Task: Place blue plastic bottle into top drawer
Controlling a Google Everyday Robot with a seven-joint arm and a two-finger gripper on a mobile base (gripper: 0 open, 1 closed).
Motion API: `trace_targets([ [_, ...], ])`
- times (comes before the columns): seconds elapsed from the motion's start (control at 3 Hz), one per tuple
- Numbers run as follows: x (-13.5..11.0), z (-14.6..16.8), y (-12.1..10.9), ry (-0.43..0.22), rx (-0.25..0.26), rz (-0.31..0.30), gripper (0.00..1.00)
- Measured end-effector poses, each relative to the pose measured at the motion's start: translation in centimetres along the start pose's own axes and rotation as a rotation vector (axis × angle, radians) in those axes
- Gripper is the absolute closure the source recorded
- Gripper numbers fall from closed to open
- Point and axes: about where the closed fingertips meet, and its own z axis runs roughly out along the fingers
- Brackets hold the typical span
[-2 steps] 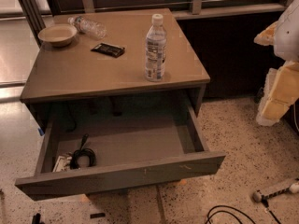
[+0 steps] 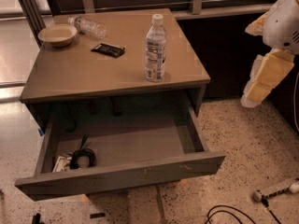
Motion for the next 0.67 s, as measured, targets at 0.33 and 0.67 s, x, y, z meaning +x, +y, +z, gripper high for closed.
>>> trace_targets([
  [0.33, -2.4, 1.9, -4.6, -0.103, 0.035, 0.006, 0.0],
  [0.67, -5.5, 3.3, -8.9, -0.208, 0.064, 0.009, 0.0],
])
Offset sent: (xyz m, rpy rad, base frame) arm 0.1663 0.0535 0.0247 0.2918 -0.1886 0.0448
